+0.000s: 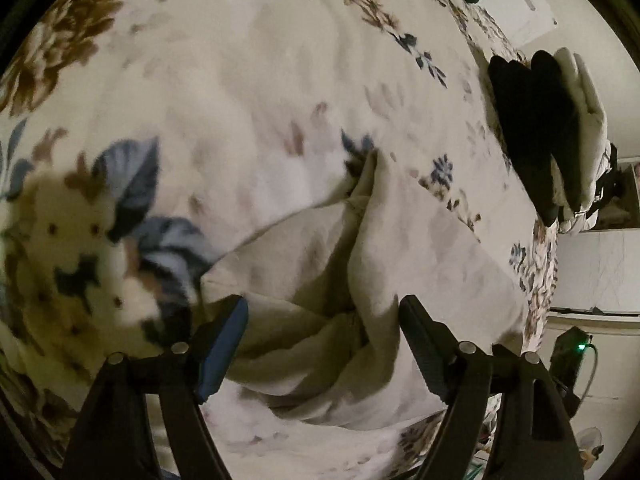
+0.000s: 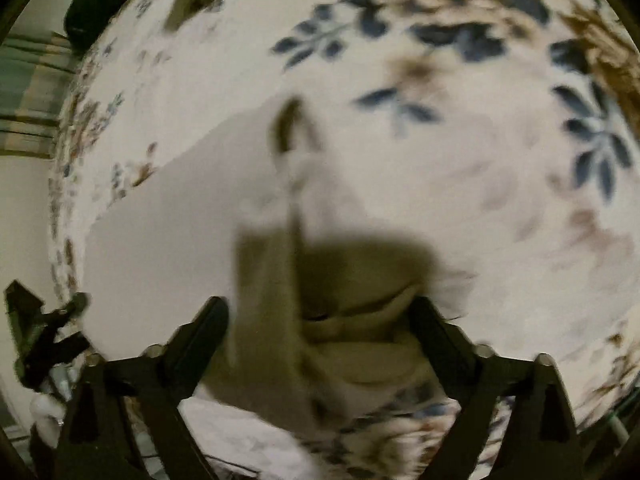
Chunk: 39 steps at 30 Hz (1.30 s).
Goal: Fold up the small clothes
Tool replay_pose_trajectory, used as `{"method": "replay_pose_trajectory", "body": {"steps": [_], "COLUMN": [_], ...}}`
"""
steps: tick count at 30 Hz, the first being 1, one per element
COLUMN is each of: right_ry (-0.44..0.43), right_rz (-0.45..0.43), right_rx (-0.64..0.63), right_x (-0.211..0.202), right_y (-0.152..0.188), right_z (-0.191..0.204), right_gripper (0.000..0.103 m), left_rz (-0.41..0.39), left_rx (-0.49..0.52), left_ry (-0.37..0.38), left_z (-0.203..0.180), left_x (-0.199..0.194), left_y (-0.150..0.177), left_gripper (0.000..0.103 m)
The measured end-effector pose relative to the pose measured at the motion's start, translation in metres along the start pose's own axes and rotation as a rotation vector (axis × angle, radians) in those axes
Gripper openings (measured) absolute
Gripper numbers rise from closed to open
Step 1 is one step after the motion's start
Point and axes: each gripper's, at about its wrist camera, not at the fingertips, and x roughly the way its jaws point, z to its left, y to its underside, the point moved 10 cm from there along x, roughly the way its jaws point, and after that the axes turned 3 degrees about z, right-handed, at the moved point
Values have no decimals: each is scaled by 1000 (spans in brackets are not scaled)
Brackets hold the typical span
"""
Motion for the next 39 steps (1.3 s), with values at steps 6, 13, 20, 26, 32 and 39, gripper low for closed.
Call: {"method": "replay_pose_trajectory", "body": {"steps": [6, 13, 20, 26, 32, 39], "right_ry": [-342, -833, -521, -329, -461, -339], "right_rz": [-87, 14, -12, -37, 1, -49], "right_rx": [147, 644, 377, 178, 319, 263], "right_x": [-31, 4, -9, -24, -14, -36], "right_y": [-2, 2, 2, 4, 2, 5], "right_z": [10, -47, -41, -17, -21, -24], "right_gripper": [18, 12, 37, 48, 48, 55], "left_rz": [4, 10, -13, 1, 92, -26], "left_rx": [-27, -63, 80, 138, -287, -183], "left_ry": [52, 111, 31, 295, 599, 338], "left_z": [-5, -19, -44, -95, -50, -16], "left_x": [-3, 4, 15, 6, 38, -20], "left_y": [3, 3, 3, 15, 8, -7], "left_gripper": [77, 81, 74, 4, 6, 73]}}
